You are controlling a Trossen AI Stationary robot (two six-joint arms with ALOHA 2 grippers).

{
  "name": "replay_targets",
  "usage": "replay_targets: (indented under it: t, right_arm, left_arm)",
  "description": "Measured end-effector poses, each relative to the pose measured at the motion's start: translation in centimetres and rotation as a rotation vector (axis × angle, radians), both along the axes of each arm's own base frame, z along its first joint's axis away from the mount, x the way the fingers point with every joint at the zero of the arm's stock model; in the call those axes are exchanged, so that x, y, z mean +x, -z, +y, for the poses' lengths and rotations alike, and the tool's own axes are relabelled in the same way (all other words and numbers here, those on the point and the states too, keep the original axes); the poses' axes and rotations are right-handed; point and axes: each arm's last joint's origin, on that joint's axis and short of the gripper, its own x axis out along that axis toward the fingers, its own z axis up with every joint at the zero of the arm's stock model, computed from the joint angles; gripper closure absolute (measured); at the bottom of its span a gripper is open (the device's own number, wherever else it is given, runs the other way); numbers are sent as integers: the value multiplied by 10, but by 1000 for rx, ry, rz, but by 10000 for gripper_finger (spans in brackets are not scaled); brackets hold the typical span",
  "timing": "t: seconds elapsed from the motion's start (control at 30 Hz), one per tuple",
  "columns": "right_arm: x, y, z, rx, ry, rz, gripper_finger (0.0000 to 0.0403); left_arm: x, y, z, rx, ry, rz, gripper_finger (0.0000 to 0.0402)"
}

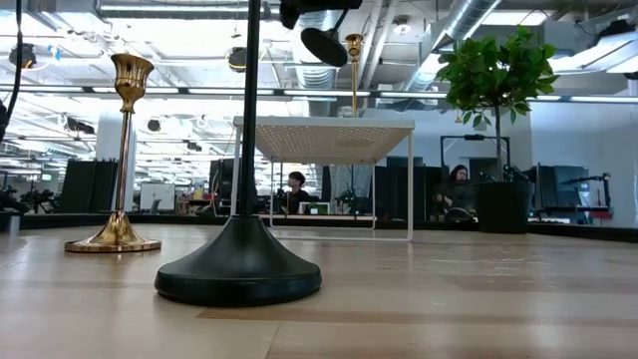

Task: Pick & Place candle stick holders
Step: Put the right black candle holder on the shelf

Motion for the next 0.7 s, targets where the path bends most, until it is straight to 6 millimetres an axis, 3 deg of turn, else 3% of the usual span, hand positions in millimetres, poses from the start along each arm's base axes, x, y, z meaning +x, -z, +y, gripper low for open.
replay_targets:
  t: [0.17, 0.37, 0.7]
  right_arm:
    - [1, 2, 16, -84, 25, -6, 402]
    - [3, 12, 33, -147, 81, 6, 403]
    - [-20, 37, 45, -128, 157, -40, 403]
  left_arm:
    - [2, 6, 12, -2, -19, -79, 389]
    - [0, 31, 25, -47, 11, -245, 389]
    - [-5, 54, 35, -41, 72, -276, 389]
